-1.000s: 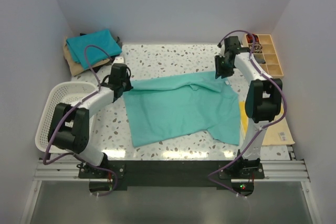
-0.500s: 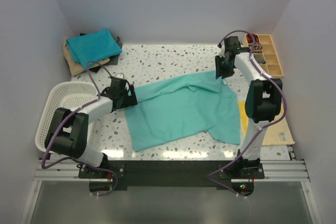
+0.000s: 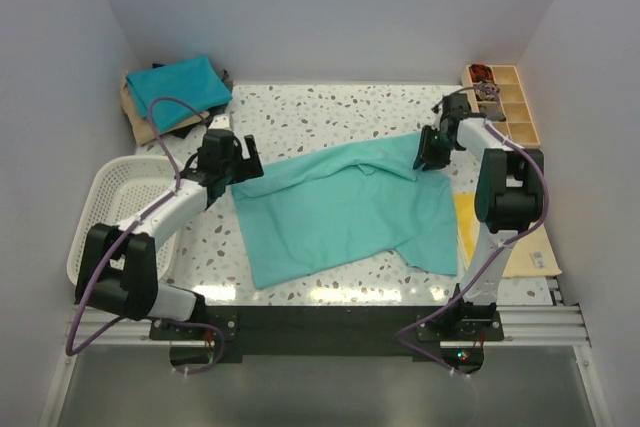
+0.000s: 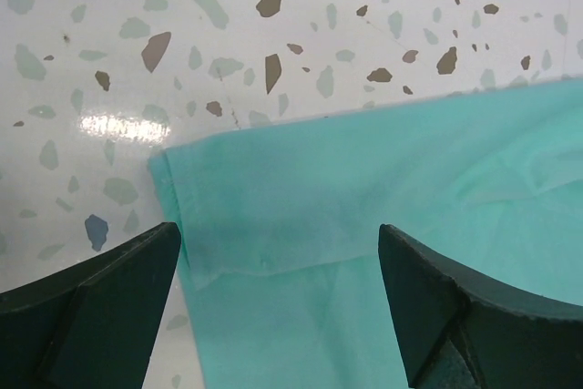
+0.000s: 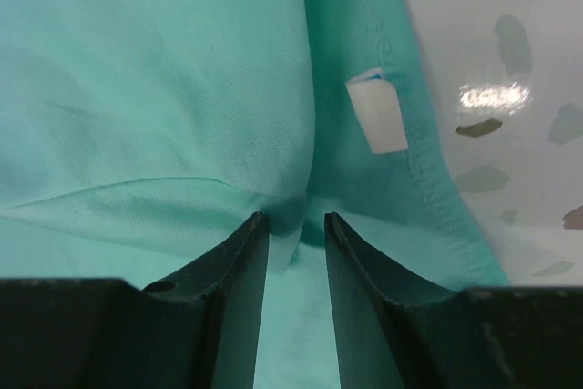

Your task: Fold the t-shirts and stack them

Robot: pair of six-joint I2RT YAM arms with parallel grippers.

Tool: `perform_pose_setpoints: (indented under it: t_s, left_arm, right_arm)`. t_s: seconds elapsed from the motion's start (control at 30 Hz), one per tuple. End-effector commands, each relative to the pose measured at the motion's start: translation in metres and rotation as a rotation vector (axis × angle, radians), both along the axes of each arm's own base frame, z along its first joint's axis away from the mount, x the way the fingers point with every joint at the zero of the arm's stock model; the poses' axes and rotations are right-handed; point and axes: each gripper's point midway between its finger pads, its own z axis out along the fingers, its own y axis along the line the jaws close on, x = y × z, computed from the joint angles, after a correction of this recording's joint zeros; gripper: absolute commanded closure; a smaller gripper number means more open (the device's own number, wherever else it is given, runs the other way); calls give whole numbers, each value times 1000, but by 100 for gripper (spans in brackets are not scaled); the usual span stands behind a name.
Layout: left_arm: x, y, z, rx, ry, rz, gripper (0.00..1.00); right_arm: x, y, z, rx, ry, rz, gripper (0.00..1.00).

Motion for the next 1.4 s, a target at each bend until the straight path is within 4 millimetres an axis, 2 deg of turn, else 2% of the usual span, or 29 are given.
perform_pose_setpoints:
  t_s: [0.0, 0.07, 0.1, 0.3, 0.37, 0.47, 0.6, 0.63, 0.67, 0.8, 0.83, 0.87, 0.9, 0.93, 0.97, 1.07, 1.17, 1.2, 1.23, 1.3, 1.33, 1.37]
  left_arm:
    - [8, -18, 17, -50, -69, -76, 5]
    - [9, -21, 14, -58, -70, -87, 5]
    - [9, -25, 14, -66, -72, -101, 5]
    - [7, -45, 3, -88, -48, -164, 5]
    - [9, -51, -3, -86, -29, -178, 5]
    - [7, -64, -11, -81, -9, -209, 6]
    - [6, -79, -15, -76, 3, -245, 6]
    - [7, -81, -17, -73, 8, -250, 6]
    - [8, -83, -17, -73, 7, -255, 6]
    - [10, -89, -19, -65, 15, -273, 6]
    - [10, -90, -20, -65, 17, -275, 6]
    - [10, -90, -20, -64, 18, -278, 7]
    - [9, -92, -21, -63, 20, -284, 7]
    - [9, -91, -20, -62, 18, -281, 7]
    - [8, -92, -21, -60, 21, -283, 7]
    - [7, -91, -23, -57, 24, -281, 7]
    - [8, -93, -24, -57, 25, -291, 7]
    - [7, -95, -23, -56, 23, -296, 7]
    - [7, -96, -23, -57, 23, -298, 7]
    - [7, -96, -23, -56, 22, -299, 7]
    - [7, -96, -24, -56, 23, -299, 7]
    - [7, -97, -23, -58, 22, -301, 7]
  right_arm:
    - [10, 31, 25, 183, -106, -2, 63]
    - [3, 35, 21, 209, -107, -7, 62]
    - [7, 35, 27, 210, -144, -7, 61]
    - [5, 37, 24, 223, -142, -13, 56]
    - [5, 38, 21, 237, -138, -14, 66]
    - [8, 41, 26, 244, -165, 0, 100]
    - [11, 31, 43, 190, -200, -1, 100]
    - [13, 29, 49, 172, -215, 8, 98]
    - [13, 28, 55, 161, -223, 9, 91]
    - [15, 10, 64, 65, -251, -25, 89]
    - [16, 8, 66, 51, -258, -31, 70]
    - [17, 1, 68, 21, -262, -52, 66]
    - [18, -1, 82, 10, -309, -58, 61]
    - [13, -3, 82, 4, -319, -72, 49]
    - [12, -4, 86, 2, -338, -82, 43]
    - [6, 6, 95, 57, -340, -73, 42]
    - [-9, 29, 84, 195, -277, -67, 47]
    - [-7, 33, 83, 225, -297, -69, 47]
    - [-20, 37, 72, 260, -269, -97, 47]
    - [-30, 40, 57, 293, -263, -123, 48]
    - [-33, 44, 56, 323, -261, -144, 48]
    - [-29, 47, 64, 355, -311, -142, 47]
